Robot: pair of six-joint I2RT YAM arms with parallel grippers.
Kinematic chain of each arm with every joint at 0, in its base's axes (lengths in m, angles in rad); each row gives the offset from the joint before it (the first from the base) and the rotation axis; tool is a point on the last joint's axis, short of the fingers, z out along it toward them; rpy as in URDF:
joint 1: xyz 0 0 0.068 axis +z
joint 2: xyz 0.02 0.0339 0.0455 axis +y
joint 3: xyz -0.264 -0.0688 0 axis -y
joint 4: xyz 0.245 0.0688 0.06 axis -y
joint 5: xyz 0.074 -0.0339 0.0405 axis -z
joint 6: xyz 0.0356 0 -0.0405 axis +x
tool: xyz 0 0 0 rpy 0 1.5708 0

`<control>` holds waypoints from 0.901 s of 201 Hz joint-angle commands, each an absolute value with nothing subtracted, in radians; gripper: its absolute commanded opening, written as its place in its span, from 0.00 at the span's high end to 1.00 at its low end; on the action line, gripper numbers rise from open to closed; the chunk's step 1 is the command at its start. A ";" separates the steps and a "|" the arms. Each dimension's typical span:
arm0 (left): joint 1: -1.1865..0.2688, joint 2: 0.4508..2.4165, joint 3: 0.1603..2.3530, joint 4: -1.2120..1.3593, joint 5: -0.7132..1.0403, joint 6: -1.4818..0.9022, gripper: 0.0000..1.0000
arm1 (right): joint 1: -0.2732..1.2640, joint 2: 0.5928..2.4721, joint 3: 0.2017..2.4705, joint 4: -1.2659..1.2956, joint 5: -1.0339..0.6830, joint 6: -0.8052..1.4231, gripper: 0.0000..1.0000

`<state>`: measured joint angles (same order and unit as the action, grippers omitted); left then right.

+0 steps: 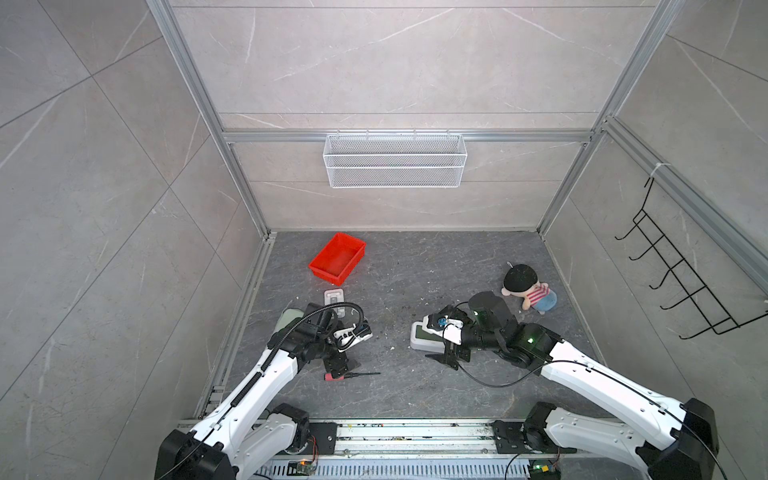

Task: Put the screwdriver in the bin
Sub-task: 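Lower the left gripper over the red-handled screwdriver while the right arm reaches forward, then close the left gripper on the screwdriver's red handle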

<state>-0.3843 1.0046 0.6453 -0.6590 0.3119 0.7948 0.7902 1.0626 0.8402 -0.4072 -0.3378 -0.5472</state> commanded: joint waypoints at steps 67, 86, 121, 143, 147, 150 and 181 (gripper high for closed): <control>-0.403 1.091 0.535 -0.661 0.205 0.910 0.17 | 0.953 1.159 0.859 -0.329 -0.393 -0.488 0.01; -0.405 1.107 0.522 -0.670 0.180 0.932 0.22 | 0.963 1.169 0.860 -0.315 -0.388 -0.479 0.01; -0.405 1.140 0.518 -0.668 0.196 0.937 0.35 | 0.967 1.178 0.862 -0.308 -0.379 -0.473 0.01; -0.411 1.165 0.511 -0.650 0.194 0.928 0.43 | 0.969 1.184 0.865 -0.307 -0.376 -0.467 0.01; -0.412 1.169 0.511 -0.649 0.194 0.927 0.44 | 0.969 1.185 0.865 -0.307 -0.374 -0.466 0.01; -0.413 1.173 0.511 -0.648 0.193 0.925 0.44 | 0.968 1.186 0.864 -0.307 -0.375 -0.464 0.01; -0.420 1.196 0.512 -0.656 0.200 0.922 0.49 | 0.968 1.184 0.863 -0.310 -0.371 -0.462 0.01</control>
<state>-0.4114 1.1805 0.5156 -0.6472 0.1894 0.9112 0.9615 1.1774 0.8421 -0.3168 -0.3813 -0.4854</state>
